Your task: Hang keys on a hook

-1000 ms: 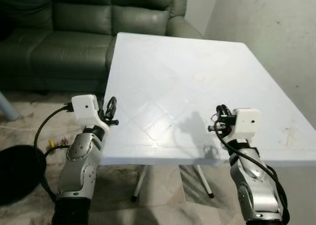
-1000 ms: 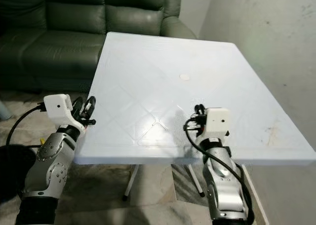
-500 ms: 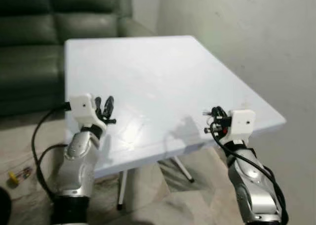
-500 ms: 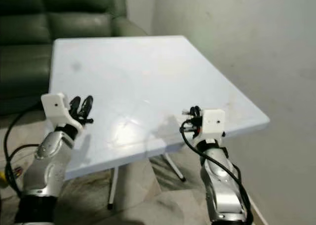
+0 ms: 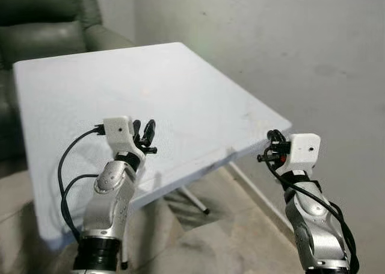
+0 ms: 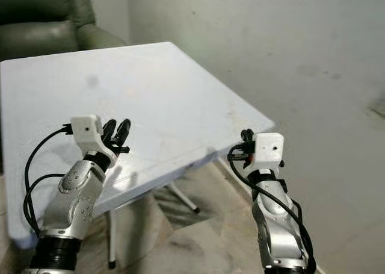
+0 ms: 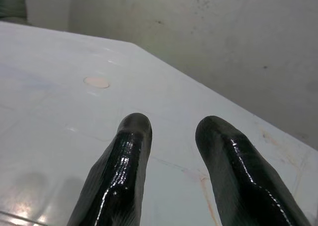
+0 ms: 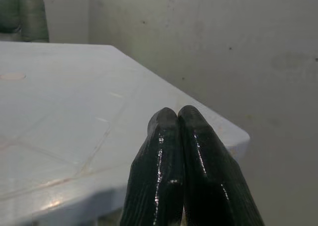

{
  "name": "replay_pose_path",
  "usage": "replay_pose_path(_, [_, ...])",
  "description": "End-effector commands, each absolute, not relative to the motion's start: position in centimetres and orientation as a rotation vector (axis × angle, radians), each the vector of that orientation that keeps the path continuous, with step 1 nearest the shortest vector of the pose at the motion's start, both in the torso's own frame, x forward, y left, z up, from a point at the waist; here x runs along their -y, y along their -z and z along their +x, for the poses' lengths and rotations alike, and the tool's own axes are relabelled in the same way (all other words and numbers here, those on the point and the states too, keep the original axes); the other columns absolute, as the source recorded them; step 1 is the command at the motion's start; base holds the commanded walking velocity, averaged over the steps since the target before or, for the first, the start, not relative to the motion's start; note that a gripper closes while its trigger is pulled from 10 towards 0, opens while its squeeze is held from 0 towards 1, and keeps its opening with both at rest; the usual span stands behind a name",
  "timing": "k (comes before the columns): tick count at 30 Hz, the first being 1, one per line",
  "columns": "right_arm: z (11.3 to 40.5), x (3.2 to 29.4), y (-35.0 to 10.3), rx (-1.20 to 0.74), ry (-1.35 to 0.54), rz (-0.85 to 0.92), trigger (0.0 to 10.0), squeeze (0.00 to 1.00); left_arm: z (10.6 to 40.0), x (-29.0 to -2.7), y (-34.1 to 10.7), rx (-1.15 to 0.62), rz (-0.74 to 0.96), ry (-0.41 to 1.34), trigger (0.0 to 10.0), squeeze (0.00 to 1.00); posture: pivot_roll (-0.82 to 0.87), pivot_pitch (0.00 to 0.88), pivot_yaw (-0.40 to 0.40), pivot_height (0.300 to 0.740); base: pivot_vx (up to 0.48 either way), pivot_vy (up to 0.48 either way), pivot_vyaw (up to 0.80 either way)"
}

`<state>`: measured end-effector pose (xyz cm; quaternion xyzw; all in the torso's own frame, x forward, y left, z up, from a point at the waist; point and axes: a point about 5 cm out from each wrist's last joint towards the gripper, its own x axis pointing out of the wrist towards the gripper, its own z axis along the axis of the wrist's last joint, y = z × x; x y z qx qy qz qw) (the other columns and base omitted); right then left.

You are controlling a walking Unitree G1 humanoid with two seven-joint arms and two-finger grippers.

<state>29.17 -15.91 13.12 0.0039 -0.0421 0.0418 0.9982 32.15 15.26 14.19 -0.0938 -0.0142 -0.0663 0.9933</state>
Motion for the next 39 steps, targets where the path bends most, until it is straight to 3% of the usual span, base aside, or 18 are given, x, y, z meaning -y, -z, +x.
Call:
replay_pose_path(1, [29.25,16.60,-13.43,0.093,-0.061,-0.006,10.0,0.00,32.33,-14.66,-14.52,0.040,-0.181,0.151,10.0,0.00,0.13,0.000,-0.085,0.740,0.000,0.000,-0.75])
replay_pose_path(39, [29.27,16.74,-13.43,0.084,-0.037,0.007,10.0,0.00,31.86,-14.61,-14.12,0.013,-0.200,0.109,10.0,0.00,0.14,0.039,-0.086,0.740,0.000,0.000,-0.75])
